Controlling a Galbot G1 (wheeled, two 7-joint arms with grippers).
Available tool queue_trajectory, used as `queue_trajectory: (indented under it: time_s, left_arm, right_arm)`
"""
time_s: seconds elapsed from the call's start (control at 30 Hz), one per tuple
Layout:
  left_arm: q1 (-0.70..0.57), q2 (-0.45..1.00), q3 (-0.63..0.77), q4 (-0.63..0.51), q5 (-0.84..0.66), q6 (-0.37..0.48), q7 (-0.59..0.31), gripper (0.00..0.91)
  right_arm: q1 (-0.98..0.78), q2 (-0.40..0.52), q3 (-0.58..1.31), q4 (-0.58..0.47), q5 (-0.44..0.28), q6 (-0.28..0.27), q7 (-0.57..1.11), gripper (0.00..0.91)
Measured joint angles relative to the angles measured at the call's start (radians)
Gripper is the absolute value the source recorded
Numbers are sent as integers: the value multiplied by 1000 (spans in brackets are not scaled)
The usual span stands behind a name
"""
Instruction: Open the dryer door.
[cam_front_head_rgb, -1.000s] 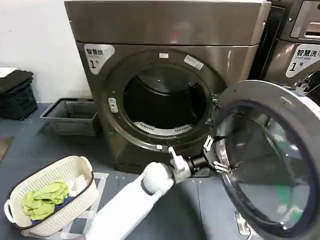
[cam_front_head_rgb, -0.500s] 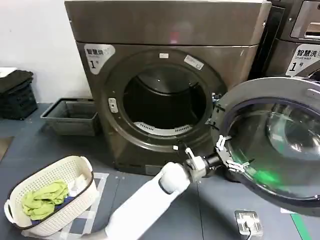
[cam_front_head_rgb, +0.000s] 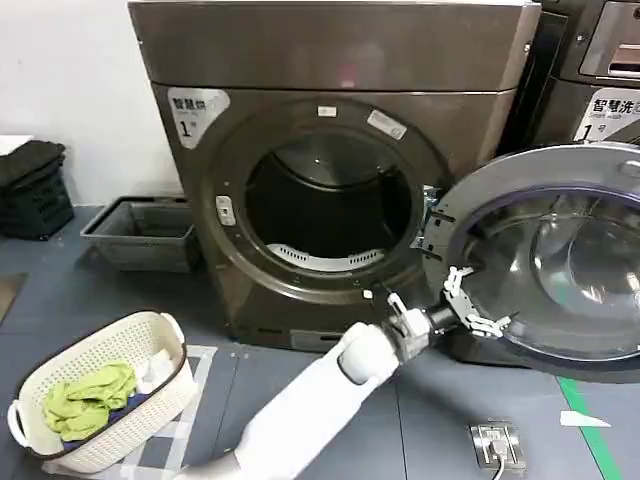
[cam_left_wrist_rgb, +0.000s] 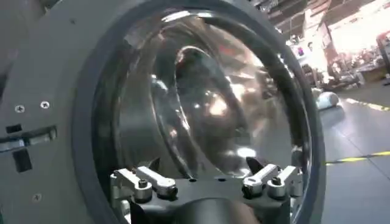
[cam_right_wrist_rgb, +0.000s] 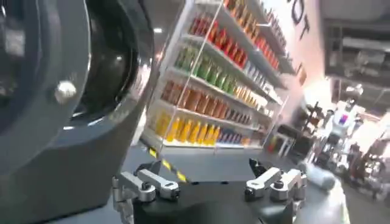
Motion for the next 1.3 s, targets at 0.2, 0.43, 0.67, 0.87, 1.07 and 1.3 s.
queue_trajectory:
  time_s: [0.2, 0.43, 0.67, 0.87, 1.07, 1.3]
  left_arm:
    - [3, -6, -5, 0, -9, 0, 2, 907]
    - [35, 34, -18, -77, -15, 32, 3, 907]
    - [86, 89, -71, -197, -51, 58, -2, 907]
    - [123, 143, -146, -298, -140, 103, -18, 907]
    - [166, 216, -232, -401, -203, 189, -47, 907]
    - [239, 311, -380, -522, -250, 323, -119, 907]
  right_arm:
    - [12, 0, -1, -13, -23, -16, 41, 907]
    - [5, 0, 47, -82, -18, -32, 120, 907]
    - [-3, 0, 134, -209, -10, -11, 140, 907]
    - [-2, 0, 196, -285, -4, -7, 145, 907]
    - [1, 0, 245, -356, 10, -2, 145, 907]
    - [-3, 0, 287, -459, 46, 13, 117, 907]
